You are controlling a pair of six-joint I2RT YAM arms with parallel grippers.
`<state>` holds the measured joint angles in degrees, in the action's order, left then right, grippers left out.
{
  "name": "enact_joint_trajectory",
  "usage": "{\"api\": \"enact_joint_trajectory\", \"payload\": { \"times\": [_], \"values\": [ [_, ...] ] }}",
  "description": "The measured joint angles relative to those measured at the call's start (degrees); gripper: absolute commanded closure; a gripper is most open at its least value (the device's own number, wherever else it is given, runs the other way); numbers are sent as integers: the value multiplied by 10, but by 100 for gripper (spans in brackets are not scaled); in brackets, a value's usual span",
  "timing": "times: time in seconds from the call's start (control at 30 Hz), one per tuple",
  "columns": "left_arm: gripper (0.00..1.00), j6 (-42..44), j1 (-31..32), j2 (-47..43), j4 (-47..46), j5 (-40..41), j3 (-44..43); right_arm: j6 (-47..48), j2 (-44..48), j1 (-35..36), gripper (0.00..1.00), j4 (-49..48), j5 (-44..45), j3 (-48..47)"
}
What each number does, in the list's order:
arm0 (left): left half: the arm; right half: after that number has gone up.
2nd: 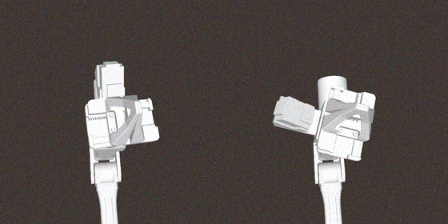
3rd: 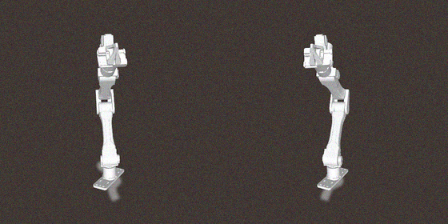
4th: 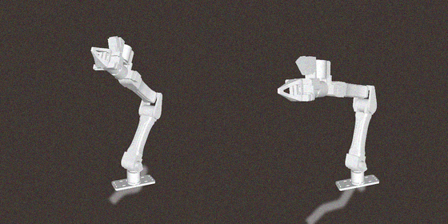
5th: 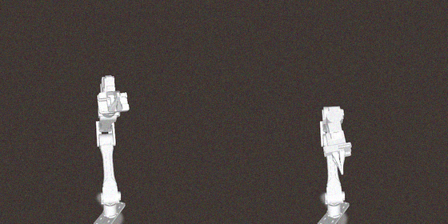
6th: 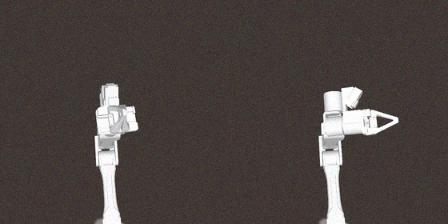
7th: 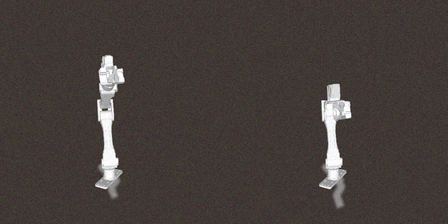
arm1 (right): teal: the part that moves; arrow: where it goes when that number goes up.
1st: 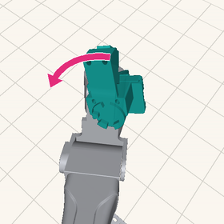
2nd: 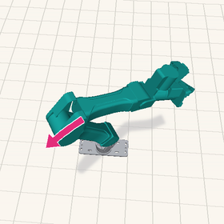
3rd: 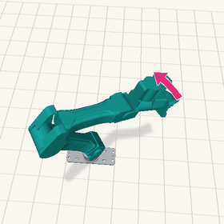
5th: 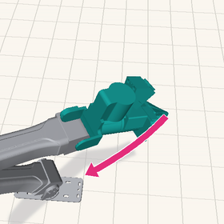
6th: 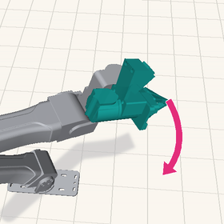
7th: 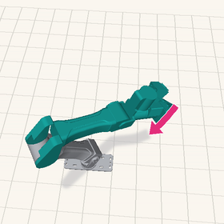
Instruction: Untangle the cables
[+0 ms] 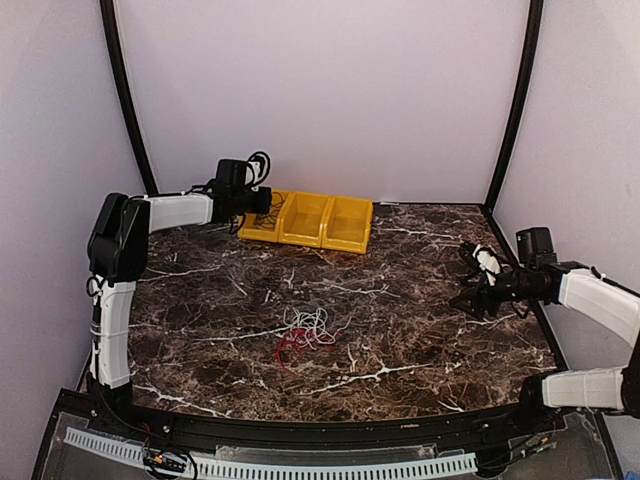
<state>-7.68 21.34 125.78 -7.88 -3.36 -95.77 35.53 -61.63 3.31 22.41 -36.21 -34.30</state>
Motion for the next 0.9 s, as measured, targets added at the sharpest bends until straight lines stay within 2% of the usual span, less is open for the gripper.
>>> {"api": "enact_joint_trajectory", "payload": {
  "times": [0.07,0.13,0.2,0.33,0.57,0.7,0.9],
  "values": [
    [100,0,-3,24,8,8,-49,0,0,0,27,0,0,0],
    [96,-1,-5,45,14,13,-83,0,0,0,27,0,0,0],
    [81,-5,-6,53,22,16,-92,0,1,0,27,0,0,0],
    [64,-21,-9,55,50,18,-90,0,1,0,27,0,1,0],
    [54,-42,-5,25,67,28,-33,0,1,0,27,1,0,0],
    [50,-45,2,-33,89,44,12,0,1,1,27,1,0,0],
    [49,-43,35,-217,89,80,133,0,2,1,27,1,0,0]
  ]
}}
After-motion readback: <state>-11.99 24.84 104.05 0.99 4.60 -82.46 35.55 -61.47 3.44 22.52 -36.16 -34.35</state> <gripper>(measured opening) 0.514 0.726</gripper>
